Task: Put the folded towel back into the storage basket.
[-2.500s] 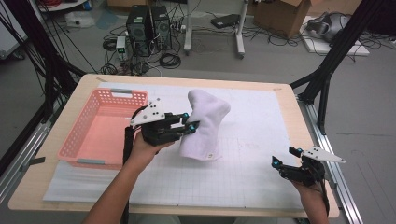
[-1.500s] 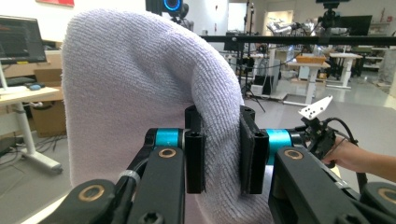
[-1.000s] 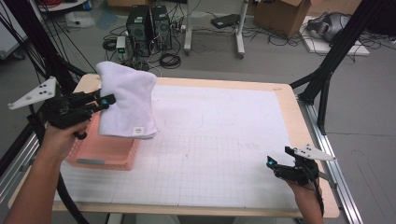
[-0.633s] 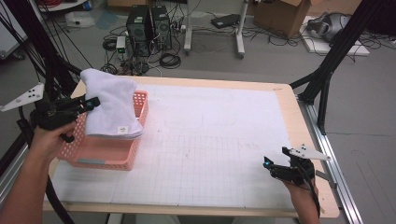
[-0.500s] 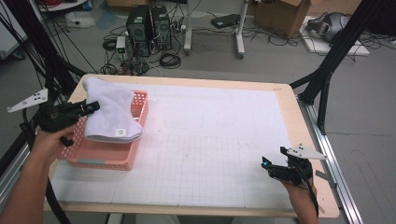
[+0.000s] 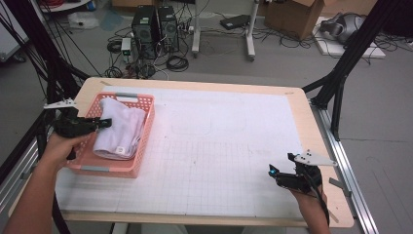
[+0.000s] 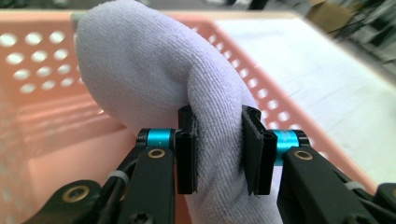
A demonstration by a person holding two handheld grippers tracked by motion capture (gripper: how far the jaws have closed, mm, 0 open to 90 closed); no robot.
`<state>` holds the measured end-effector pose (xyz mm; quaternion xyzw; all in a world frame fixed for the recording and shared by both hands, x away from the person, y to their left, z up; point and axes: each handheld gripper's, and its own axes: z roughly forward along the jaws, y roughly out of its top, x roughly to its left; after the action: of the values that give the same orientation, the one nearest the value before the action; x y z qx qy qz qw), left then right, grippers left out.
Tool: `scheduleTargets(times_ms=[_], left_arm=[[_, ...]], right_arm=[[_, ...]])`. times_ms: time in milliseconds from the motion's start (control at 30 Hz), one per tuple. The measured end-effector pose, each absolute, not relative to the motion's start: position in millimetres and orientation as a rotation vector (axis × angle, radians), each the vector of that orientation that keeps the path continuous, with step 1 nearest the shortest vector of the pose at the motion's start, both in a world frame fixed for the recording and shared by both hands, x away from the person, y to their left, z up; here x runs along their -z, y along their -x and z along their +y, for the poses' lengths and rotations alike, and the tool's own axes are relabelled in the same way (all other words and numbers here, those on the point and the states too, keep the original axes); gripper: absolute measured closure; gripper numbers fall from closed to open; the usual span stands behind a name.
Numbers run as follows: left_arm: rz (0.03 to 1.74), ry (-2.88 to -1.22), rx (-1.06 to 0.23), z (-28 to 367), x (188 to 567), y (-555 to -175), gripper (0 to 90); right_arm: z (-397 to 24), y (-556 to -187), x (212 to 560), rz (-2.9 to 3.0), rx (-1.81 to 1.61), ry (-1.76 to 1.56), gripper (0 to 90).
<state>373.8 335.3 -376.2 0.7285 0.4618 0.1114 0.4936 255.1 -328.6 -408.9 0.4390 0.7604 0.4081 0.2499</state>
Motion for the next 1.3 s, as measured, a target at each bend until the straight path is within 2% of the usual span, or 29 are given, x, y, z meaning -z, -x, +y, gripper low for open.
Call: scheduleTargets(times_ms=[133,233,267,400,533,667,733,933,1167,1300], left_arm=[[1.258,-1.823,-0.324,330.9,376.1,-376.7,61.1],[1.325,-1.770,-0.363,335.9,372.8,-377.1,40.9],[1.325,-1.749,-0.394,338.6,370.1,-375.1,36.9],[1.305,-1.647,-0.502,343.7,357.0,-363.2,35.6],[1.271,-1.680,-0.569,333.6,352.8,-355.8,35.8],[1.319,-1.777,-0.513,316.9,365.5,-363.2,38.5],[1.395,-1.831,-0.441,308.3,374.9,-372.7,38.8],[1.527,-2.001,-0.448,287.4,399.4,-391.8,38.8],[1.444,-2.066,-0.460,266.2,412.8,-396.8,39.7],[1.398,-1.987,-0.484,270.2,404.6,-393.1,41.5]], right_arm=[[-327.3,-253.3,407.7,2.075,-1.114,-1.175,17.0],[-325.6,-253.9,407.3,2.078,-1.119,-1.175,17.0],[-325.1,-254.0,407.4,2.078,-1.117,-1.171,17.0],[-323.7,-254.0,408.1,2.084,-1.116,-1.166,17.0],[-323.3,-254.2,407.5,2.081,-1.119,-1.162,17.0],[-320.5,-254.4,407.3,2.086,-1.123,-1.153,17.0],[-319.2,-255.2,406.8,2.088,-1.125,-1.146,17.0],[-317.8,-255.5,405.6,2.089,-1.132,-1.138,17.0],[-318.8,-254.6,407.1,2.092,-1.133,-1.147,17.0],[-320.8,-255.8,407.9,2.086,-1.140,-1.149,17.0]])
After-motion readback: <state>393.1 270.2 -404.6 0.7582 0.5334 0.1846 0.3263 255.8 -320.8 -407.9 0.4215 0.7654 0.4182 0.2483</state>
